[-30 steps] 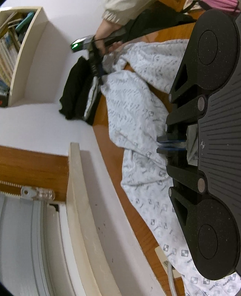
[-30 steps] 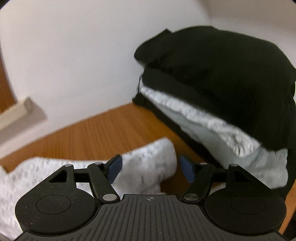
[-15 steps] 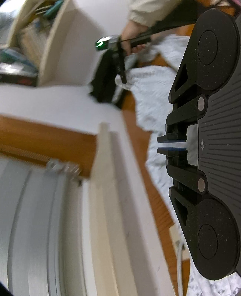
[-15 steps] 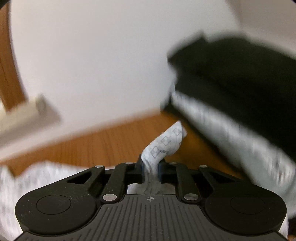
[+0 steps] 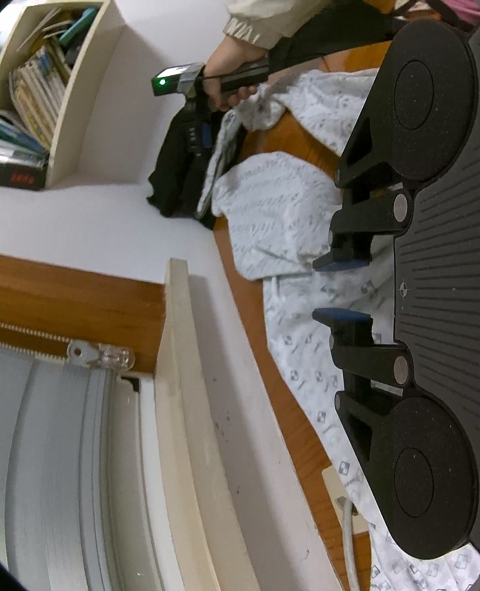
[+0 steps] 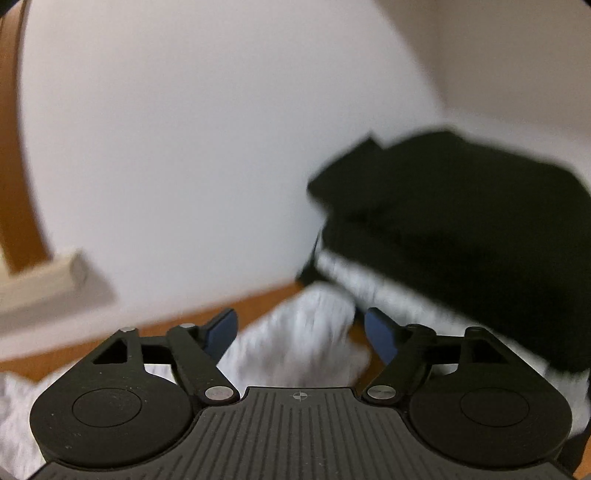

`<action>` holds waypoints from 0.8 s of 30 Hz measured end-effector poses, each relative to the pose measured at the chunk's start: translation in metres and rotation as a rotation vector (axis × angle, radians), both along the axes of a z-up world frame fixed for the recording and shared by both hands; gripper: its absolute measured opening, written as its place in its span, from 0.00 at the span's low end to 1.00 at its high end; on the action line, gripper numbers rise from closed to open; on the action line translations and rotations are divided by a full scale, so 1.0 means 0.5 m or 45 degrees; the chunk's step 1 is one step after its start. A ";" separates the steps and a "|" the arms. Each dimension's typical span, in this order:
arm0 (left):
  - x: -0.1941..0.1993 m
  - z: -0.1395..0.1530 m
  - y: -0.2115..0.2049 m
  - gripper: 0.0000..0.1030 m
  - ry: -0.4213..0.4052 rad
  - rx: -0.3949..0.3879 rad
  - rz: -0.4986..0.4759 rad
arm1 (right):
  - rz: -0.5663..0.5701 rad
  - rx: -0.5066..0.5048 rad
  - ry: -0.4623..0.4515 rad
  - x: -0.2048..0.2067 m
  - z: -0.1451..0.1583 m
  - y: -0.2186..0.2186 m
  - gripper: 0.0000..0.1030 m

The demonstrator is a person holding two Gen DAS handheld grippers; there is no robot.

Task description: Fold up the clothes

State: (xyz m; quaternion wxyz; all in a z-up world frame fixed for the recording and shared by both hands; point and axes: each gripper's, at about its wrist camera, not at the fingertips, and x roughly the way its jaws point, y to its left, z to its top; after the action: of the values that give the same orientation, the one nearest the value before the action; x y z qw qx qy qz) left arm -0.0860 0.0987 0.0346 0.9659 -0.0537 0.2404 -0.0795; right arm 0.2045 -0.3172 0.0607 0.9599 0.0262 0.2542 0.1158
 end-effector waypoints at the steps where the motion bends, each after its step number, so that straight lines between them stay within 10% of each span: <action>1: 0.003 -0.007 -0.002 0.23 0.021 0.002 -0.007 | 0.025 0.005 0.023 -0.009 -0.011 -0.005 0.74; 8: 0.033 -0.042 0.004 0.22 0.209 0.064 0.002 | 0.091 -0.030 0.131 -0.048 -0.077 -0.039 0.76; 24: -0.021 -0.023 0.047 0.23 0.209 0.209 0.020 | 0.073 -0.186 0.268 -0.138 -0.086 -0.129 0.62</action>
State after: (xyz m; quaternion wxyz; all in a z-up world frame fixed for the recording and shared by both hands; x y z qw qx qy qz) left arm -0.0968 0.1219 0.0234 0.9447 0.0175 0.3241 -0.0472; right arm 0.1357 -0.3817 0.0177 0.9235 -0.0391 0.3619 0.1209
